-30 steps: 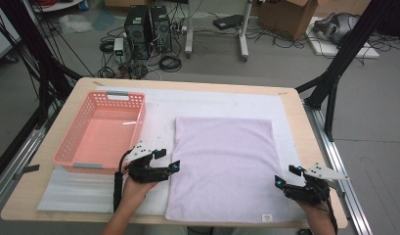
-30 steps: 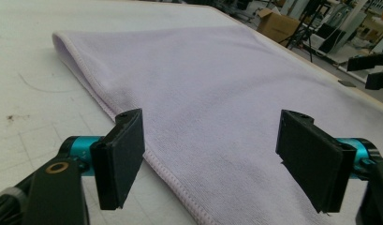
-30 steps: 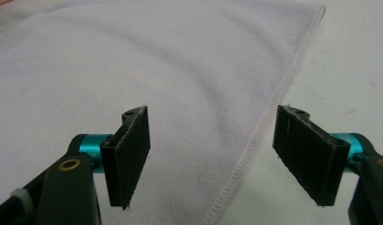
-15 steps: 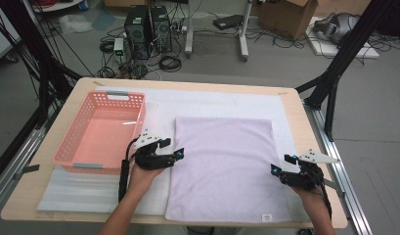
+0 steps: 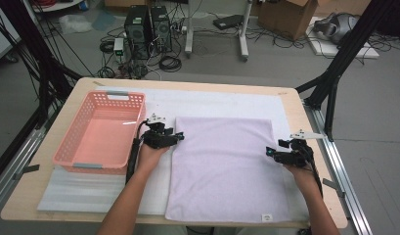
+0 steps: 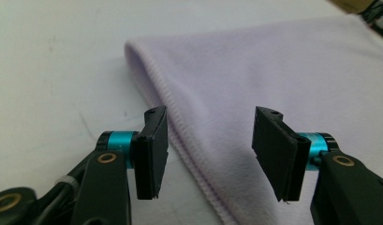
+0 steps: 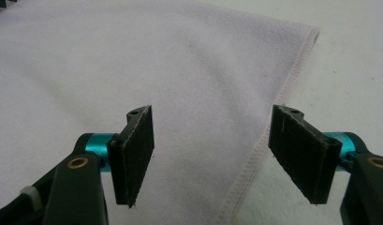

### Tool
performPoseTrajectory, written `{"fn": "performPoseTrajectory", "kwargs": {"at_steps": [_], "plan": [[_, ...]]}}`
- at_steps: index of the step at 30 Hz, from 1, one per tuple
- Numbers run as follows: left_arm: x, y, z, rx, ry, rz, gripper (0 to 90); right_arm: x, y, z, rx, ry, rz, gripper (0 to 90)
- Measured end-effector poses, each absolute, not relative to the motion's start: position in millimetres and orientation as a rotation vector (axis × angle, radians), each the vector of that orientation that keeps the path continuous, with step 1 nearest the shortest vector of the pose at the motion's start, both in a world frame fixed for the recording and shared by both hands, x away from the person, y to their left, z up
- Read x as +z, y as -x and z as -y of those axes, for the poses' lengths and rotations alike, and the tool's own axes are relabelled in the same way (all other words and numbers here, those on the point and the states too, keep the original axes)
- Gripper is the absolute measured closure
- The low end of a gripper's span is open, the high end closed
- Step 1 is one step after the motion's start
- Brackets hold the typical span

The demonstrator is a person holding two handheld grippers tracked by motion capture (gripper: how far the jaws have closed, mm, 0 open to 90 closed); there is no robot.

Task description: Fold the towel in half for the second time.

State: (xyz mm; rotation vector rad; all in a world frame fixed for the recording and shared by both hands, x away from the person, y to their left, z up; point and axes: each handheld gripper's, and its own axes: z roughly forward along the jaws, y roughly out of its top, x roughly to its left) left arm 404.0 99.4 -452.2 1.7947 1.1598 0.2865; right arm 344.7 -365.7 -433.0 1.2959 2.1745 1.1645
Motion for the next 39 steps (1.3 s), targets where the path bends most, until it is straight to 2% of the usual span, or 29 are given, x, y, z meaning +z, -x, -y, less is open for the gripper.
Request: {"fn": "performPoseTrajectory", "kwargs": {"at_steps": [2,5,8,14,19,21,22,23,25,26,30,39], "plan": [[-450.2,-408.8,-96.7,0.338,-1.803,-1.160,46.0,-434.9,-350.9,365.6,1.151,-1.298,-2.185,30.2],[-453.3,-418.7,-95.5,0.312,-1.811,-1.219,45.9,-436.4,-358.9,365.4,1.151,-1.314,-2.179,30.2],[-452.5,-425.3,-90.9,0.362,-1.843,-1.208,46.6,-437.9,-366.9,365.9,1.137,-1.326,-2.162,31.8],[-451.8,-432.6,-84.2,0.421,-1.886,-1.199,53.5,-440.3,-391.5,366.4,1.055,-1.392,-2.133,36.5],[-451.7,-436.6,-82.4,0.463,-1.890,-1.217,71.3,-444.5,-413.1,363.4,0.974,-1.456,-2.111,45.1],[-452.4,-438.4,-84.8,0.421,-1.862,-1.227,85.1,-446.0,-417.5,362.0,0.970,-1.456,-2.107,50.3],[-452.4,-439.2,-85.8,0.410,-1.857,-1.232,85.5,-446.2,-418.8,361.7,0.970,-1.456,-2.104,53.2],[-452.5,-439.7,-86.6,0.398,-1.845,-1.245,85.9,-446.5,-419.8,362.1,0.974,-1.449,-2.096,59.7],[-452.9,-440.7,-88.9,0.368,-1.809,-1.280,86.5,-447.1,-419.8,362.3,1.021,-1.471,-2.097,78.5],[-453.1,-440.9,-90.0,0.360,-1.796,-1.294,86.7,-447.5,-419.7,362.1,1.045,-1.487,-2.098,83.1],[-447.6,-440.0,-92.6,0.382,-1.743,-1.314,87.0,-447.4,-419.5,366.2,1.082,-1.529,-2.081,86.7],[-425.0,-436.2,-98.6,0.423,-1.627,-1.251,87.2,-432.0,-414.2,371.8,1.177,-1.480,-1.946,86.9]]}}
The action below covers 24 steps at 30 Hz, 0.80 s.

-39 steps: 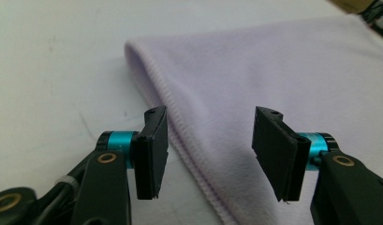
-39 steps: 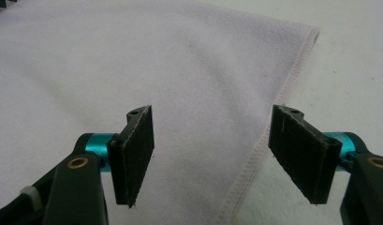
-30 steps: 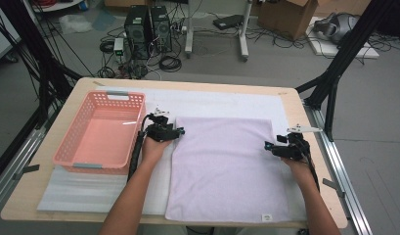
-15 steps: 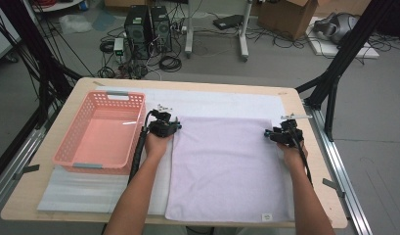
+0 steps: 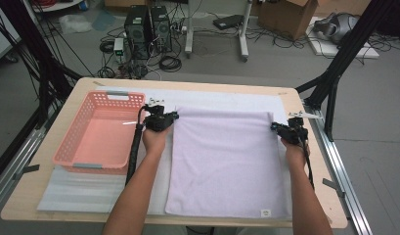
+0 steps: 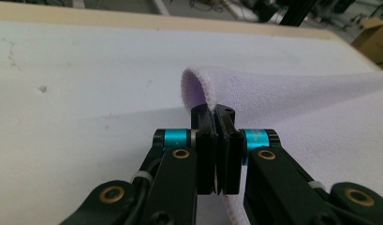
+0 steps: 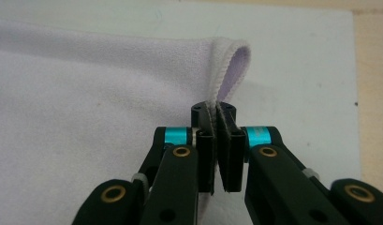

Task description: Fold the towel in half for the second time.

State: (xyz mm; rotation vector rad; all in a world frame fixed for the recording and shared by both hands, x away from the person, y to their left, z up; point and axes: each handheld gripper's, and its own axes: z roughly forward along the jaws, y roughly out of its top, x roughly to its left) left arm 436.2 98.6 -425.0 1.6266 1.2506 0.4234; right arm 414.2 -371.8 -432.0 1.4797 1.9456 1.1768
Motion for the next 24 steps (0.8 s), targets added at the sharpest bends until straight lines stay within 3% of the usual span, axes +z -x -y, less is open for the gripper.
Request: {"fn": "performPoseTrajectory", "kwargs": {"at_steps": [12,24], "plan": [[-404.4,-415.1,-104.0,0.376,-1.717,-1.158,87.0,-408.5,-388.6,376.8,1.260,-1.391,-1.983,86.7],[-399.3,-363.0,-112.7,0.364,-1.725,-1.079,87.0,-399.7,-335.9,378.7,1.266,-1.307,-2.043,86.6]]}}
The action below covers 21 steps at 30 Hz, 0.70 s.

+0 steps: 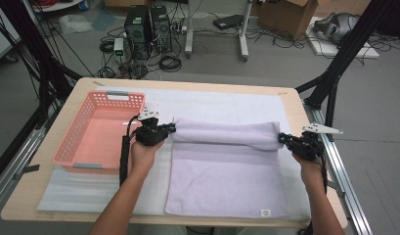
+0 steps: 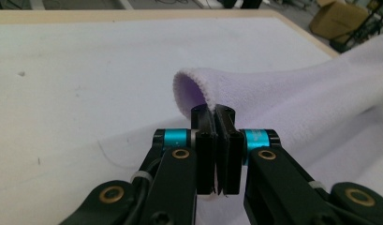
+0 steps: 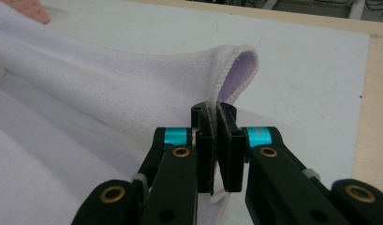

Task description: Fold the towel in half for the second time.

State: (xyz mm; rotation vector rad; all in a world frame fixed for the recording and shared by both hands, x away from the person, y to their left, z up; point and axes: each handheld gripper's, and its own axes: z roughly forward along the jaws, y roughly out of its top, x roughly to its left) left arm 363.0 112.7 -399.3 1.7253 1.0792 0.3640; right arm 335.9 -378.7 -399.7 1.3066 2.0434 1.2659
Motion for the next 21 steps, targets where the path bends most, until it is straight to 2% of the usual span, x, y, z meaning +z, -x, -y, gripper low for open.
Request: {"fn": "performPoseTrajectory", "kwargs": {"at_steps": [10,21], "plan": [[-407.0,-322.4,-118.1,0.340,-1.746,-1.022,87.0,-406.8,-297.7,379.9,1.268,-1.274,-2.063,86.5],[-432.4,-291.8,-121.8,0.304,-1.774,-1.000,86.9,-422.5,-266.7,377.7,1.240,-1.262,-2.107,86.4]]}}
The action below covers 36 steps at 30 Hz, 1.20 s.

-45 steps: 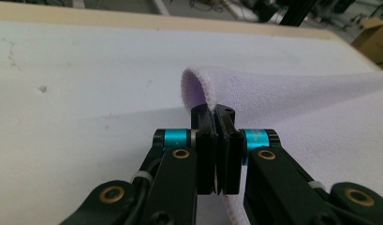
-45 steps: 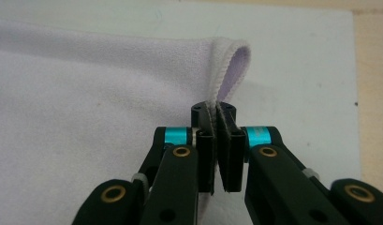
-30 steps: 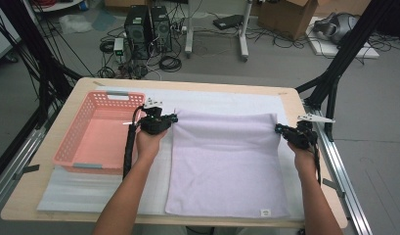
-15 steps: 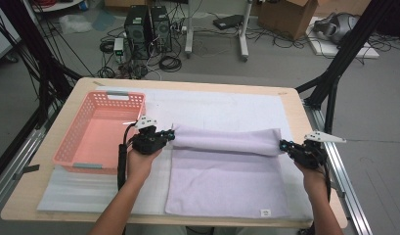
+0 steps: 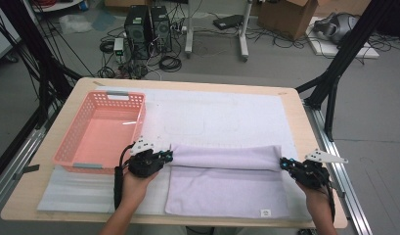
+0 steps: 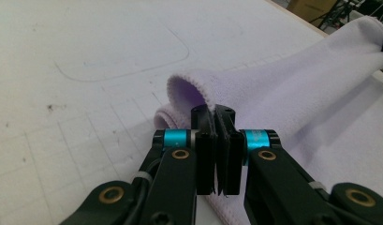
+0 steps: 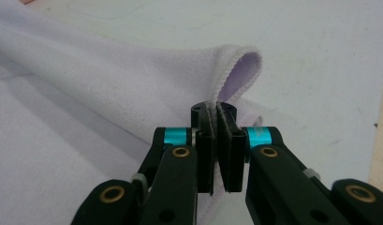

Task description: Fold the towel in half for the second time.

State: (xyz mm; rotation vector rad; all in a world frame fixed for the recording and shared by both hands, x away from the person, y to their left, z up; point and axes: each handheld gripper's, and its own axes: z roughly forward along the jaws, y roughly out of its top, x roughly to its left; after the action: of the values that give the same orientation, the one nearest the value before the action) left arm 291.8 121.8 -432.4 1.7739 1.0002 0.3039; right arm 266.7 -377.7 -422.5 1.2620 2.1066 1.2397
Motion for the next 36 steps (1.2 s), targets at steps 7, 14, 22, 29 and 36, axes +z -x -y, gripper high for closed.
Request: {"fn": "performPoseTrajectory", "kwargs": {"at_steps": [7,14,22,29,36], "plan": [[-440.8,-287.7,-122.2,0.277,-1.788,-1.006,81.4,-429.7,-261.0,376.3,1.208,-1.278,-2.125,82.6],[-425.8,-303.1,-122.8,0.293,-1.739,-1.007,47.5,-409.3,-267.8,377.6,1.217,-1.303,-2.033,53.0],[-435.2,-320.3,-107.9,0.234,-1.832,-1.035,58.5,-405.4,-306.8,360.3,1.138,-1.336,-2.094,47.5],[-437.8,-311.0,-110.9,0.215,-1.834,-1.003,83.7,-416.0,-304.0,356.8,1.125,-1.282,-2.162,83.6],[-433.0,-282.1,-118.0,0.195,-1.765,-0.917,83.6,-412.8,-263.7,364.0,1.200,-1.229,-2.114,83.8]]}}
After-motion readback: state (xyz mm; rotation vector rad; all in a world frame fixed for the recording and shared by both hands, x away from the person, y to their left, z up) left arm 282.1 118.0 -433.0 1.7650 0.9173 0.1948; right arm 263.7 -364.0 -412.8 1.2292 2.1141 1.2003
